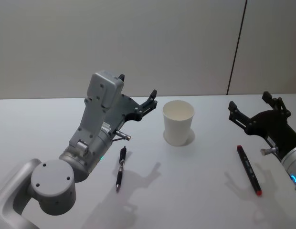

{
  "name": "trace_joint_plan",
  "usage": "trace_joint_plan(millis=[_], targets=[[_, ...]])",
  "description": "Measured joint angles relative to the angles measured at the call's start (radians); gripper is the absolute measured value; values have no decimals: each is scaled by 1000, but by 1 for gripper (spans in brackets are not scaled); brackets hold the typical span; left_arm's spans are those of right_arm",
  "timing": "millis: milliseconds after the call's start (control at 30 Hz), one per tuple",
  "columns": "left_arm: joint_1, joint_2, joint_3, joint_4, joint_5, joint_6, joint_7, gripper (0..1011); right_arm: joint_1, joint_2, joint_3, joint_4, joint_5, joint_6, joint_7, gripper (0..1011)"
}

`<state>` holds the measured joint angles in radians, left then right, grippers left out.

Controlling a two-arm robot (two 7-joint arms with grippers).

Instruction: Place the pen into the pen holder.

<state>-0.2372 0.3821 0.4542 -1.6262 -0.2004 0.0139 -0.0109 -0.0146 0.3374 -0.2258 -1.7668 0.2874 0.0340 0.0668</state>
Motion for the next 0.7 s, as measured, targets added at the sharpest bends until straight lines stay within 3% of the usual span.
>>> trace_joint_plan(millis=[700], targets=[[0, 0, 0, 0, 0, 0, 0, 1000, 0, 0, 0, 0, 0, 0, 0, 1001]])
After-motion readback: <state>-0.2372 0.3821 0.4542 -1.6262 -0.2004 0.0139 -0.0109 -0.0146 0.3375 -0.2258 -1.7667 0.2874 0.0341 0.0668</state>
